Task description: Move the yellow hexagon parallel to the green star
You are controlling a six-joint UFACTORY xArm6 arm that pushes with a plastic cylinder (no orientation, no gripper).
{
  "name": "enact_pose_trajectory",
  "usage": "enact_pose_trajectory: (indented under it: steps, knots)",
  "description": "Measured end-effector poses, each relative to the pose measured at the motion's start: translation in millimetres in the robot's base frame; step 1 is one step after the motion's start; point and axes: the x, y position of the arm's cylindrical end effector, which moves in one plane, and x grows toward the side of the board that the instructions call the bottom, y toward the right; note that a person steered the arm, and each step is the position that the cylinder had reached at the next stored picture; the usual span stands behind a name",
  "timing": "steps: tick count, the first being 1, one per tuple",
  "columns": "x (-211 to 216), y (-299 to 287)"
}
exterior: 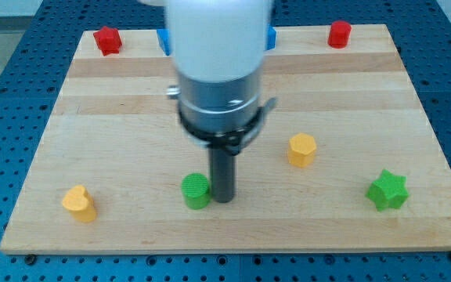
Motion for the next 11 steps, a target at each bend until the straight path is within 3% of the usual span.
enact_pose_trajectory:
  steps: [2,3,5,6,9,11]
  knots:
    - [-1.8,-39.5]
    - [-57.2,-26.0]
    - [-109.5,91.8]
    - [-97.6,134.6]
    - [-26.7,138.2]
    - [-16.2,191.6]
